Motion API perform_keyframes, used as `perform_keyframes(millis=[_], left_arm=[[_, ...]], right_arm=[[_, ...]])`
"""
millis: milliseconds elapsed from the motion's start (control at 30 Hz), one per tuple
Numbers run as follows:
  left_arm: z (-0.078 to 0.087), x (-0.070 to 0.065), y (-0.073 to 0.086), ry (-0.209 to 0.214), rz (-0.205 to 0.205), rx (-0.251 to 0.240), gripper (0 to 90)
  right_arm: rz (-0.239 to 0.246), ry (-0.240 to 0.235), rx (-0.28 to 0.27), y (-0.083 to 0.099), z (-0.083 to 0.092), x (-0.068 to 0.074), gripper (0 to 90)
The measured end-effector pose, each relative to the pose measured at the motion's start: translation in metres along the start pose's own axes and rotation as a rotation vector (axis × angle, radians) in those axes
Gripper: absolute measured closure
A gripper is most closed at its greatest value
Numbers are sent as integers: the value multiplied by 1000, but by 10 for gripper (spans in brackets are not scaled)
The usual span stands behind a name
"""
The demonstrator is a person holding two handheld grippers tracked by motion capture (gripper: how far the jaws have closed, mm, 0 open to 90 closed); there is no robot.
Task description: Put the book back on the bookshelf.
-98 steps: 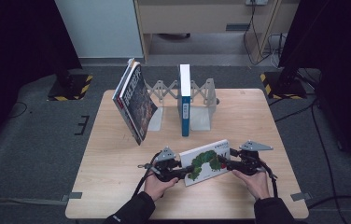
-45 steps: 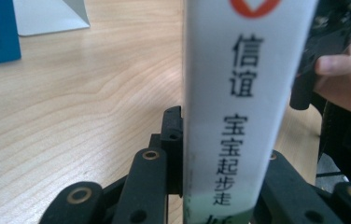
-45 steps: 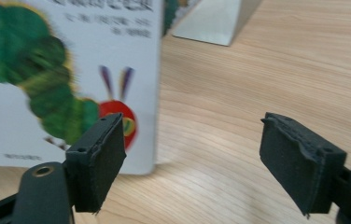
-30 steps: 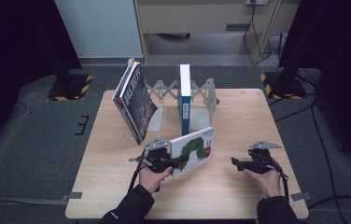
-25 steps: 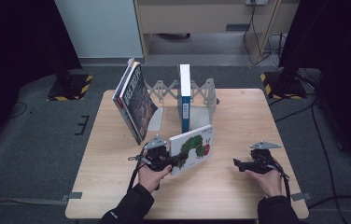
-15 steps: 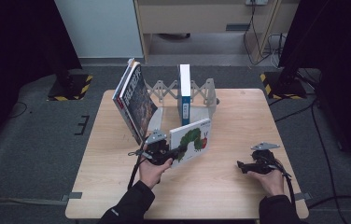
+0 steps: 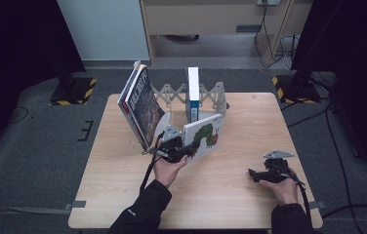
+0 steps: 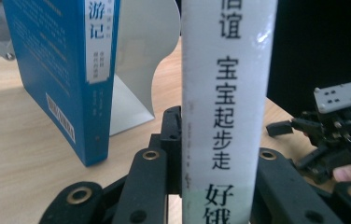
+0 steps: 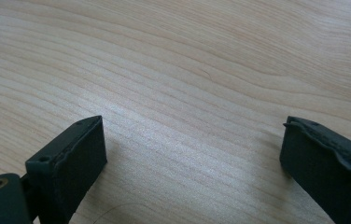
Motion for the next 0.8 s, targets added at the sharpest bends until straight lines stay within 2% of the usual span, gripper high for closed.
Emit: perform_keyframes(millis=[167, 300, 400, 633, 800], left_arm=[[-6, -2, -4, -9, -1, -9, 743], [-11, 0, -5, -37, -7, -12, 743], [-14, 2, -6, -43, 17, -20, 744], [-21, 8, -15, -69, 33, -43, 743], [-24, 4, -19, -89, 10, -50, 743]], right_arm=[[6, 0, -23, 1, -1, 0, 56], [3, 3, -42, 1, -2, 0, 35], [5, 6, -47, 1, -3, 0, 30], [4, 5, -47, 1, -3, 0, 30], [3, 5, -47, 1, -3, 0, 29]])
Point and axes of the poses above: each handheld gripper's, and its own axes: z roughly backward along the jaws, y roughly out of its underside, x roughly to its left, the point moved 7 cm from there along -z, roughly forward along the jaws, and after that the axes turned 9 degrees about -y, right-handed, at the moved point
